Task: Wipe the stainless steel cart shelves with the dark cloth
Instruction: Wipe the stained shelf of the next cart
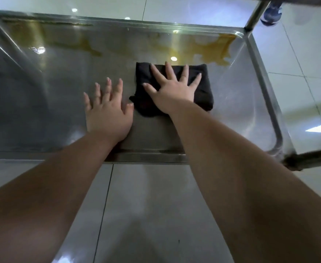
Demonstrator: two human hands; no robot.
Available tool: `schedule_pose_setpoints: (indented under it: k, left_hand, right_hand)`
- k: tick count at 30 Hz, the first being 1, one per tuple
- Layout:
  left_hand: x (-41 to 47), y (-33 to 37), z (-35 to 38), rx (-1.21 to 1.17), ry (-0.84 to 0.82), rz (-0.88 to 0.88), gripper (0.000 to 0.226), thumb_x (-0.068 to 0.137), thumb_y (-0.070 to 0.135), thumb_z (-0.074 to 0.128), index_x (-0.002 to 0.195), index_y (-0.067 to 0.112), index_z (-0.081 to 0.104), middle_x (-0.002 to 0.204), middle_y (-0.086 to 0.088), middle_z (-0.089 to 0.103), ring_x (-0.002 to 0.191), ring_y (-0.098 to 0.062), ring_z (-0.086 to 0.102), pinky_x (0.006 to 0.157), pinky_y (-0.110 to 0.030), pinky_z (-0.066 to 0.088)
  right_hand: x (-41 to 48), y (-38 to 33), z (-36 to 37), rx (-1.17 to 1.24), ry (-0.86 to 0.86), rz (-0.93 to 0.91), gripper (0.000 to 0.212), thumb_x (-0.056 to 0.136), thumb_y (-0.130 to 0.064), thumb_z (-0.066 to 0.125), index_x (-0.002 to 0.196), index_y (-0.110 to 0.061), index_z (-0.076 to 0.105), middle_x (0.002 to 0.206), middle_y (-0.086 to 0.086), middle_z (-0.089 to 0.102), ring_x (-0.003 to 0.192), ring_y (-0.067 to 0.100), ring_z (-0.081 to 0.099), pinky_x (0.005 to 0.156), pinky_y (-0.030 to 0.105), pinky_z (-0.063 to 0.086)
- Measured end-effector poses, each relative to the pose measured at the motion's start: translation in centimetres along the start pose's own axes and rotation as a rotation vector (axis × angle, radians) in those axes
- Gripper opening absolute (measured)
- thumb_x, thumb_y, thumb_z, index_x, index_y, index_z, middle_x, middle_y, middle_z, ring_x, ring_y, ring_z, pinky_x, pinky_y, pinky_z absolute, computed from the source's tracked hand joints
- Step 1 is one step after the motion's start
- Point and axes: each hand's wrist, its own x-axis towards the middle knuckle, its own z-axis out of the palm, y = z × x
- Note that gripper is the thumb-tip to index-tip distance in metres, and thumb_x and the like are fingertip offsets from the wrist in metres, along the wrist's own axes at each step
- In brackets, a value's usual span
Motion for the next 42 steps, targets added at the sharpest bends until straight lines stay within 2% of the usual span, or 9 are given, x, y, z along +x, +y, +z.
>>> schedule_pose_setpoints:
  k: [4, 9, 13, 19, 23, 31, 34, 39, 42]
  left_hand:
    - [-0.1, -0.2, 0.0, 0.027, -0.014, -0.006, 0.064, 0.1, 0.05, 0.027, 0.158, 0.031, 0.01, 0.166, -0.002, 0.004, 0.152, -0.028, -0.003, 0.121, -0.053, -0.004]
    - [-0.4, 0.1, 0.2, 0.057, 0.011, 0.007, 0.063, 0.101, 0.048, 0.026, 0.158, 0.028, 0.01, 0.166, -0.004, 0.005, 0.152, -0.03, 0.001, 0.121, -0.053, -0.002]
    - [-0.5, 0.2, 0.3, 0.071, 0.017, 0.008, 0.063, 0.101, 0.046, 0.026, 0.158, 0.025, 0.011, 0.166, -0.006, 0.007, 0.152, -0.031, 0.003, 0.12, -0.054, -0.001]
    - [-0.4, 0.1, 0.1, 0.03, -0.005, -0.032, 0.068, 0.101, 0.043, 0.029, 0.158, 0.015, 0.005, 0.166, -0.007, 0.001, 0.152, -0.024, -0.003, 0.121, -0.049, -0.004]
    - [-0.5, -0.2, 0.0, 0.05, -0.012, -0.033, 0.069, 0.1, 0.046, 0.028, 0.158, 0.014, 0.007, 0.166, -0.007, 0.0, 0.152, -0.024, -0.004, 0.121, -0.05, -0.004]
    - [-0.5, 0.1, 0.1, 0.093, -0.031, -0.014, 0.068, 0.102, 0.046, 0.023, 0.158, 0.013, 0.006, 0.166, -0.008, 0.0, 0.152, -0.029, -0.003, 0.12, -0.055, -0.004]
    - [-0.5, 0.1, 0.1, 0.102, -0.056, -0.012, 0.067, 0.102, 0.047, 0.021, 0.158, 0.014, 0.003, 0.166, -0.008, -0.002, 0.152, -0.03, -0.004, 0.12, -0.056, -0.004]
    - [-0.4, 0.0, -0.5, 0.059, -0.131, -0.004, 0.063, 0.102, 0.045, 0.018, 0.158, 0.023, -0.002, 0.166, -0.004, -0.009, 0.151, -0.03, -0.01, 0.118, -0.058, -0.009]
    - [-0.1, -0.3, -1.0, 0.023, -0.189, -0.005, 0.063, 0.101, 0.039, 0.021, 0.158, 0.027, -0.004, 0.165, 0.0, -0.012, 0.151, -0.026, -0.013, 0.119, -0.055, -0.01]
  right_hand:
    - [-0.3, 3.4, -0.4, -0.025, 0.02, -0.073, 0.064, 0.089, -0.079, 0.021, 0.149, -0.059, 0.005, 0.164, -0.016, -0.001, 0.151, 0.033, -0.009, 0.113, 0.067, -0.01]
    - [-1.3, 15.5, -1.8, -0.003, 0.003, 0.289, 0.065, 0.088, -0.081, 0.019, 0.148, -0.061, 0.004, 0.164, -0.017, -0.002, 0.151, 0.033, -0.008, 0.113, 0.067, -0.01]
    - [-0.9, 14.1, -1.6, 0.024, 0.027, 0.428, 0.067, 0.089, -0.08, 0.017, 0.15, -0.057, 0.004, 0.165, -0.014, -0.005, 0.15, 0.037, -0.011, 0.11, 0.07, -0.011]
    - [0.9, -0.9, -0.1, 0.008, 0.01, 0.072, 0.067, 0.092, -0.075, 0.018, 0.152, -0.052, 0.001, 0.165, -0.01, -0.007, 0.148, 0.042, -0.016, 0.107, 0.072, -0.014]
    - [0.4, -1.0, 0.1, -0.027, 0.004, -0.093, 0.065, 0.09, -0.078, 0.019, 0.15, -0.058, 0.003, 0.165, -0.015, -0.004, 0.15, 0.035, -0.014, 0.11, 0.069, -0.013]
    - [-2.4, 15.5, -1.6, -0.009, -0.024, 0.36, 0.064, 0.09, -0.078, 0.015, 0.149, -0.058, 0.001, 0.165, -0.014, -0.005, 0.15, 0.035, -0.011, 0.112, 0.069, -0.01]
    - [-4.6, 12.4, -0.8, -0.03, -0.023, 0.351, 0.065, 0.091, -0.076, 0.009, 0.15, -0.055, -0.007, 0.165, -0.012, -0.01, 0.149, 0.041, -0.013, 0.11, 0.072, -0.008]
    - [-10.2, 0.8, 1.5, -0.064, -0.063, 0.075, 0.066, 0.092, -0.074, 0.007, 0.15, -0.051, -0.014, 0.163, -0.008, -0.019, 0.146, 0.044, -0.02, 0.106, 0.074, -0.012]
    - [-11.3, -0.9, 1.9, -0.077, -0.08, -0.02, 0.065, 0.09, -0.076, 0.007, 0.147, -0.055, -0.016, 0.163, -0.011, -0.02, 0.147, 0.04, -0.022, 0.106, 0.074, -0.014]
